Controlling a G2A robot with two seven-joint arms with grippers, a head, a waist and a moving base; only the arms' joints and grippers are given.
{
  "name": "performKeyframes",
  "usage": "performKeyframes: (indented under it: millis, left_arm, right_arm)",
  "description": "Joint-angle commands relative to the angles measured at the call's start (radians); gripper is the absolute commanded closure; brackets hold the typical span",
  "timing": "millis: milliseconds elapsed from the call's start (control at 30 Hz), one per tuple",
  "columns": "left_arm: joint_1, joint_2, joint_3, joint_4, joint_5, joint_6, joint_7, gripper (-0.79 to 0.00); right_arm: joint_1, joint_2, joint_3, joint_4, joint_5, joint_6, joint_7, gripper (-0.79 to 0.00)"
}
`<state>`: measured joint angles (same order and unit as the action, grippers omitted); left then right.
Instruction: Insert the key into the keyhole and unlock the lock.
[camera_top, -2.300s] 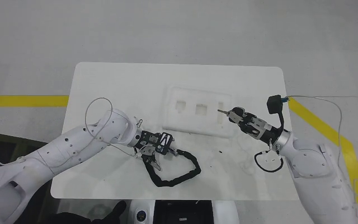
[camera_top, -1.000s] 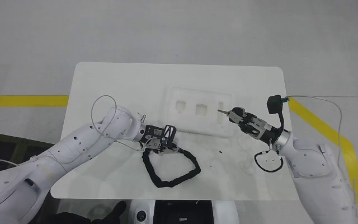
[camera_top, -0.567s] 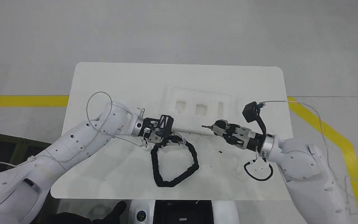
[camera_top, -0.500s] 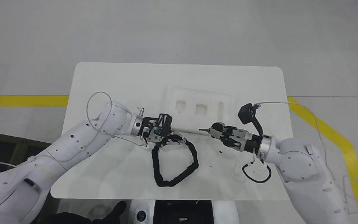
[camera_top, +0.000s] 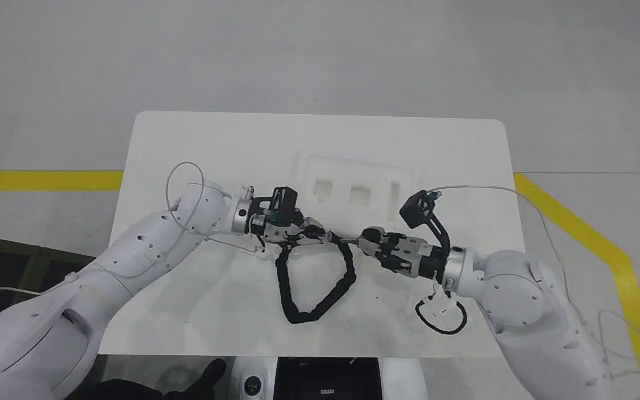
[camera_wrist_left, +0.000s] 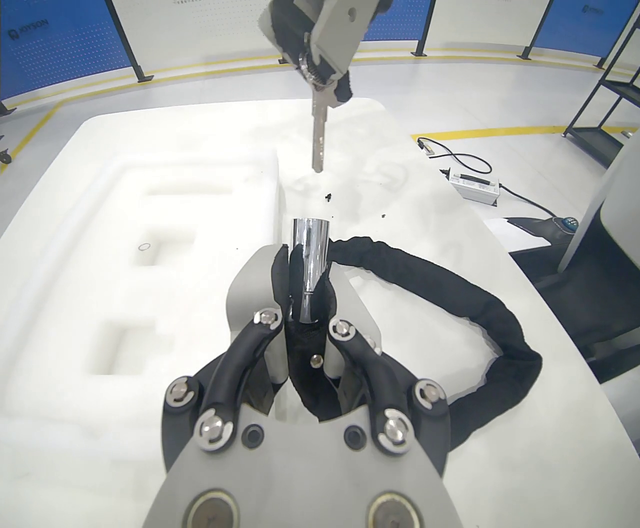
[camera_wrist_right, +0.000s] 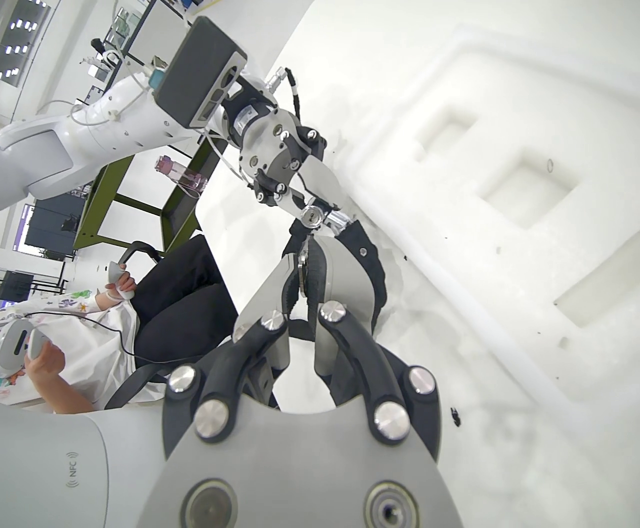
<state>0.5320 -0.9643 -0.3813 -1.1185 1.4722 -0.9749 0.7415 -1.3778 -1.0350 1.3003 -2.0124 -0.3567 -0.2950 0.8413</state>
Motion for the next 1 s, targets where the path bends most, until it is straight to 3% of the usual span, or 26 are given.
performKeyframes:
  millis: [0, 267, 967]
  left_arm:
    - [0.000, -0.011, 0.002, 0.024, 0.000, 0.000, 0.013, 0.000]
    - [0.004, -0.043, 0.010, 0.093, 0.042, 0.007, 0.092, 0.000]
    - [0.004, -0.043, 0.010, 0.093, 0.042, 0.007, 0.092, 0.000]
  right_arm:
    - [0.001, -0.001, -0.008, 0.002, 0.004, 0.015, -0.010, 0.000]
    - [0.010, -0.006, -0.032, 0.014, 0.023, 0.053, -0.043, 0.000]
    - [0.010, -0.006, -0.032, 0.014, 0.023, 0.053, -0.043, 0.000]
